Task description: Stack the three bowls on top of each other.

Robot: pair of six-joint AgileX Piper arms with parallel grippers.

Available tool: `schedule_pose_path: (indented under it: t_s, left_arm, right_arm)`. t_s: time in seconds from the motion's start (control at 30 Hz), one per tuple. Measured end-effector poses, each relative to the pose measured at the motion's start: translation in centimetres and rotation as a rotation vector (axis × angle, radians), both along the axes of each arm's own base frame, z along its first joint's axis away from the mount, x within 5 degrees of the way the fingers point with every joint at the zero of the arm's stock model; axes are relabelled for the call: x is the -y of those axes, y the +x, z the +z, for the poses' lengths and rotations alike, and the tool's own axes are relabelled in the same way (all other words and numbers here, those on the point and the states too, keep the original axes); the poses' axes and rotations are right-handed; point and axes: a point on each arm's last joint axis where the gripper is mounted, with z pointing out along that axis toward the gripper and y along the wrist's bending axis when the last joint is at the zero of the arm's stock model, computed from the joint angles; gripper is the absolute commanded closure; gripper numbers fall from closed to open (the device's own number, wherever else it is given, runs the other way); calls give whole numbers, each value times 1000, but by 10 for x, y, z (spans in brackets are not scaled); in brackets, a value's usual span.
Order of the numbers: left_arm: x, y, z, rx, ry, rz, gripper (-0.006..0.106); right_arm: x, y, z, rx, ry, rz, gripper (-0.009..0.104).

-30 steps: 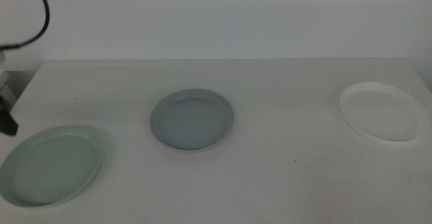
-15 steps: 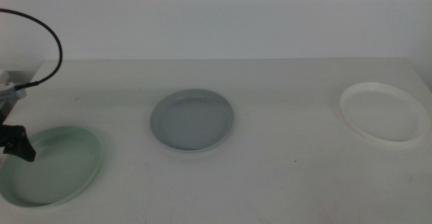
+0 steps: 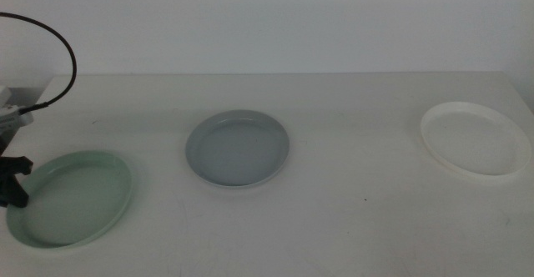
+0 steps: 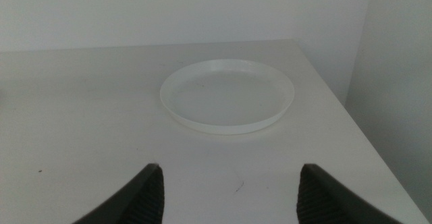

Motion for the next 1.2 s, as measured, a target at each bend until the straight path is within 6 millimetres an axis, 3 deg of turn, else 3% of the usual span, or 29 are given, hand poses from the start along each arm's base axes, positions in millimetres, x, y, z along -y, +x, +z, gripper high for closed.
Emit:
schedule_pose_path:
  t_s: [0.13, 0.23, 0.4, 0.53, 0.8, 0.97, 1.07, 1.2]
  left_arm:
    - [7, -3, 14, -5, -7, 26, 100]
    - [19, -7, 43, 37, 21, 5, 100]
    - [66, -12, 91, 98, 29, -93, 100]
    - [114, -13, 111, 127, 8, -172, 100]
    - [222, -11, 113, 159, -46, -342, 100]
    - [284, -13, 97, 174, -73, -401, 100]
    - [313, -16, 80, 161, -81, -441, 100]
    - [336, -16, 58, 129, -102, -459, 100]
  right_arm:
    - [0, 0, 0, 0, 0, 0, 45]
    - [0, 0, 0, 0, 0, 0, 45]
    - [0, 0, 0, 0, 0, 0, 45]
    - [0, 0, 0, 0, 0, 0, 45]
    - [0, 0, 0, 0, 0, 0, 45]
    - [0, 0, 0, 0, 0, 0, 45]
    - [0, 0, 0, 0, 0, 0, 45]
    - [0, 0, 0, 0, 0, 0, 45]
